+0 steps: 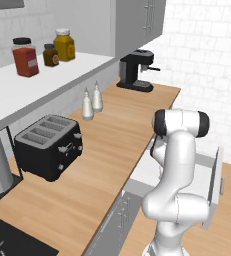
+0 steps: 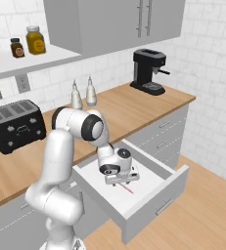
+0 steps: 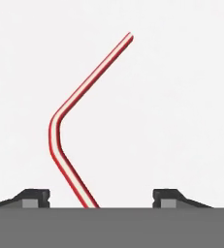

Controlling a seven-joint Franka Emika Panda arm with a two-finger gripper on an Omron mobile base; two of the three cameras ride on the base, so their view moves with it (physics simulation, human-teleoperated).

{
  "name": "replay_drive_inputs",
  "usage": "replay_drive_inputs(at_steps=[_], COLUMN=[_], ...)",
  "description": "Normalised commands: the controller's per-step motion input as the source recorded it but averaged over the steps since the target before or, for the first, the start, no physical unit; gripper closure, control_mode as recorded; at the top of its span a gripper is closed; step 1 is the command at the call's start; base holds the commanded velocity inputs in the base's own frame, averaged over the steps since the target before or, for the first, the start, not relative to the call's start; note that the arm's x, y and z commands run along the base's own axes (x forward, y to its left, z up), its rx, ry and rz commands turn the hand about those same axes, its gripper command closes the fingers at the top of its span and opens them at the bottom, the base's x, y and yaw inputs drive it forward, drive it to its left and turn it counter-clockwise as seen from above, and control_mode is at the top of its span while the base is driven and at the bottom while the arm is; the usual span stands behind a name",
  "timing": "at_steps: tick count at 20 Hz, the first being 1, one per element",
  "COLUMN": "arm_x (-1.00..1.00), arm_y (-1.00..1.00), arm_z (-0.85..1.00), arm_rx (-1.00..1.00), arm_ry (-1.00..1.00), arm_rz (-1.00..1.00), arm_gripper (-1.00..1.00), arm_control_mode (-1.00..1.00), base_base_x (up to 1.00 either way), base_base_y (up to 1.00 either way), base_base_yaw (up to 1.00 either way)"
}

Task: Take a straw from the drawer in front and place it inside the glass cup on the dining counter.

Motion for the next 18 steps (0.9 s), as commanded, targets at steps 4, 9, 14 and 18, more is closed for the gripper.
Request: replay_drive_inputs(at_steps=[4,9,14,18], arm_x=[0.0,0.0,0.0,-0.18], arm_y=[0.03,0.06,0.05,0.0], arm_z=[-0.09,0.0,0.08,0.61], arm_rx=[0.0,0.0,0.0,0.0], arm_ry=[0.0,0.0,-0.09,-0.27], arm_rz=[0.05,0.06,0.06,0.06], arm_gripper=[1.0,1.0,1.0,1.0], arm_control_mode=[-1.0,-1.0,-1.0,-1.0], base_base_x=[0.0,0.0,0.0,0.0], base_base_y=[0.0,0.0,0.0,0.0], base_base_yaw=[0.0,0.0,0.0,0.0])
